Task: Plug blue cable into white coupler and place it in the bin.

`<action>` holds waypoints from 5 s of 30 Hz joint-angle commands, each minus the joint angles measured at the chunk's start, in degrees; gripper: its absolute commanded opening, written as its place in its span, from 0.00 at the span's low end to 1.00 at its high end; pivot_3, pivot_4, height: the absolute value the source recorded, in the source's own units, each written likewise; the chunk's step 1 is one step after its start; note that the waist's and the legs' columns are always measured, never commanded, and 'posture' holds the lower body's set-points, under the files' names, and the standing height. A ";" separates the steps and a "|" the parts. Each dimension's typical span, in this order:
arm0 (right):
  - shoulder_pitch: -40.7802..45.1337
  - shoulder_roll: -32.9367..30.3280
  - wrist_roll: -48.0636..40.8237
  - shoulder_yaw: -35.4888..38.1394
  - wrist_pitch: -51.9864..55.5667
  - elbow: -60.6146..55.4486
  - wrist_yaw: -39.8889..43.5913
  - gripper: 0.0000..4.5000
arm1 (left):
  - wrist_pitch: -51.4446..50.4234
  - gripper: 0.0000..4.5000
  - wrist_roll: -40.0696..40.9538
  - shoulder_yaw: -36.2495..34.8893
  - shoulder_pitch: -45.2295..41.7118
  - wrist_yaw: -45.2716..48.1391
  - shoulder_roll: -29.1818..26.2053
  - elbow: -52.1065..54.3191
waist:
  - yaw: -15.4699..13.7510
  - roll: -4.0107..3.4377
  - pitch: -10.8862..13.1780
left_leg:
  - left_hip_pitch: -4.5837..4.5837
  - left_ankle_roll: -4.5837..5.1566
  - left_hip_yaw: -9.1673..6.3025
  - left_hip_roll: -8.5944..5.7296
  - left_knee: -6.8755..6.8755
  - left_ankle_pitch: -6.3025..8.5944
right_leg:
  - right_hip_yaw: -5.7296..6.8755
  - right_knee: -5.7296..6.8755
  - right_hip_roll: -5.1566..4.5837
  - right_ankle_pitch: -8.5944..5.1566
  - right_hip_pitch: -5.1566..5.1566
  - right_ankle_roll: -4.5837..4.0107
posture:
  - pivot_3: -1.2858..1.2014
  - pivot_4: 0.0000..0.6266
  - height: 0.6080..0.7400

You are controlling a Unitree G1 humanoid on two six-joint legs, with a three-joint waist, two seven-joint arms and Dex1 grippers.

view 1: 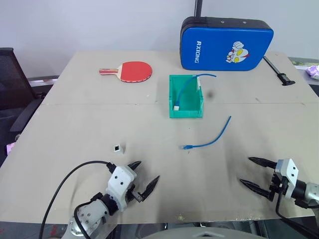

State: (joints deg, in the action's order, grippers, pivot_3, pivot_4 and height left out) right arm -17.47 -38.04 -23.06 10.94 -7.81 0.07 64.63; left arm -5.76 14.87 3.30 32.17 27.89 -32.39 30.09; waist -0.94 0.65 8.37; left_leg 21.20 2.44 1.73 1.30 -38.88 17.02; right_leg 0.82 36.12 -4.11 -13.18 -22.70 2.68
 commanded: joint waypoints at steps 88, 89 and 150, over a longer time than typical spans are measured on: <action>4.42 9.35 -43.14 -0.49 44.05 -31.58 -29.51 1.00 | -45.15 0.02 26.83 2.09 -54.45 25.88 11.25 -14.31 | 0.33 0.04 0.12 | 0.55 0.02 -0.38 -0.03 -0.37 -0.02 | 0.11 0.43 0.42 0.11 -0.37 0.12 | 0.52 0.24 0.91; 5.68 10.35 -45.12 -0.82 44.73 -31.77 -30.68 1.00 | -47.61 0.02 29.25 1.29 -54.44 25.07 11.64 -13.64 | 0.28 0.04 0.12 | 0.55 0.02 -0.41 -0.03 -0.37 -0.02 | 0.12 0.46 0.44 0.10 -0.37 0.09 | 0.52 0.24 0.91; 32.42 14.42 -31.44 -0.28 35.86 -13.42 -21.23 0.00 | 2.33 0.98 -25.61 -2.79 13.18 -27.02 18.03 22.70 | -0.19 0.15 0.22 | 0.86 0.05 -0.41 -0.12 0.01 0.03 | -0.24 -0.19 0.03 0.07 -0.67 0.00 | 0.52 0.24 0.91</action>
State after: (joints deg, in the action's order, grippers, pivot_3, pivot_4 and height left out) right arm 14.18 -23.58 -54.24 9.87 28.47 -11.31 42.53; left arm -10.34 -6.41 -0.84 42.72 4.52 -15.86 52.28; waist -1.13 0.80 8.59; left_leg 22.07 2.50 1.30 1.17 -38.88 17.05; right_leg 0.61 35.93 -4.13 -13.11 -23.37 2.66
